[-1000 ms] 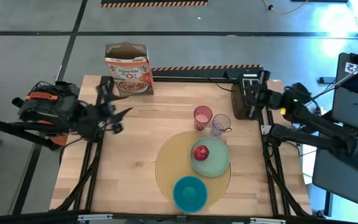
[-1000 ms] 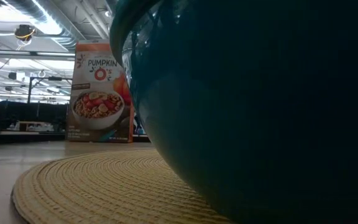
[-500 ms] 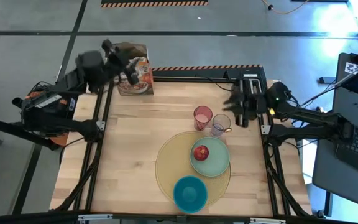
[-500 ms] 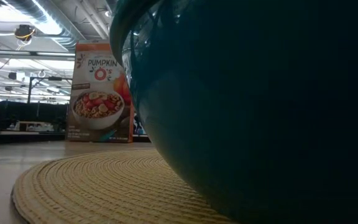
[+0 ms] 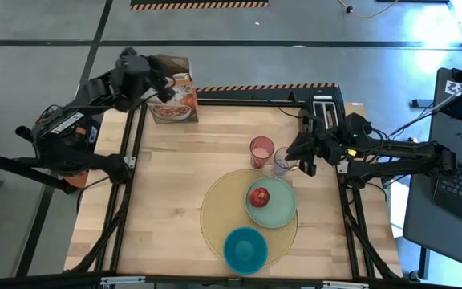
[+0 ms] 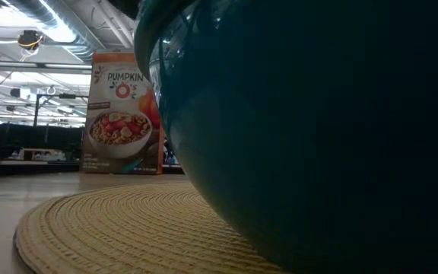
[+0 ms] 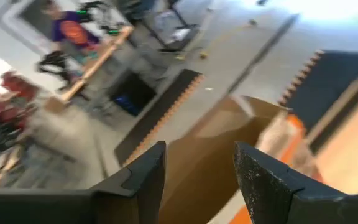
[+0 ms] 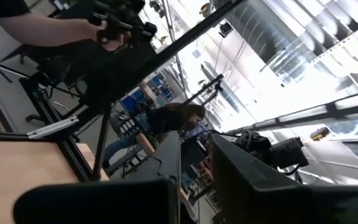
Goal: Arrange a breakfast setting
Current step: Move the cereal box to the center
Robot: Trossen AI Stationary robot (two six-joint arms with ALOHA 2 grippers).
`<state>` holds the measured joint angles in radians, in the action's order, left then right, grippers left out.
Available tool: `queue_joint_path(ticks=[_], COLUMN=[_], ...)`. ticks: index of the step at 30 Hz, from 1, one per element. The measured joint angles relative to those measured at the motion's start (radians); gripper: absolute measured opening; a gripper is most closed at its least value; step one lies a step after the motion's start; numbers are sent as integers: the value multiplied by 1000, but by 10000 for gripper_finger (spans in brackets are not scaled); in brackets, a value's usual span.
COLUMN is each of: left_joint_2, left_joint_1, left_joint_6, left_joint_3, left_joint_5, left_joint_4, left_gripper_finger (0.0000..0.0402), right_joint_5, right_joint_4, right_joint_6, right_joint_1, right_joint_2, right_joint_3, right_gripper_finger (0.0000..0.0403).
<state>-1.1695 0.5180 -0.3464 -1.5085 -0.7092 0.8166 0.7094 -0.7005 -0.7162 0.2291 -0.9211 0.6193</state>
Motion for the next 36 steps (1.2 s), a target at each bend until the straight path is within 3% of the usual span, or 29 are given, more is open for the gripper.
queue_joint_path(ticks=[4, 10, 14, 22, 28, 36], left_joint_2=[-54, -87, -87, -210, -288, -345], left_joint_1=[64, 152, 173, 214, 209, 220], left_joint_6=[-74, -102, -166, -215, -248, -235], left_joint_3=[1, -126, -233, -396, -404, -404], left_joint_5=[117, 449, 521, 528, 328, 393], left_joint_4=[25, 106, 175, 507, 549, 620], left_gripper_finger=[179, 178, 172, 161, 165, 165], right_joint_5=[-19, -20, -20, -21, -21, -21], right_joint_4=[-5, -5, -3, 3, 3, 12], right_joint_6=[0, 0, 0, 0, 0, -1], right_joint_1=[0, 0, 0, 0, 0, 0], right_joint_2=[0, 0, 0, 0, 0, 0], right_joint_3=[0, 0, 0, 0, 0, 0], right_gripper_finger=[57, 57, 57, 57, 57, 57])
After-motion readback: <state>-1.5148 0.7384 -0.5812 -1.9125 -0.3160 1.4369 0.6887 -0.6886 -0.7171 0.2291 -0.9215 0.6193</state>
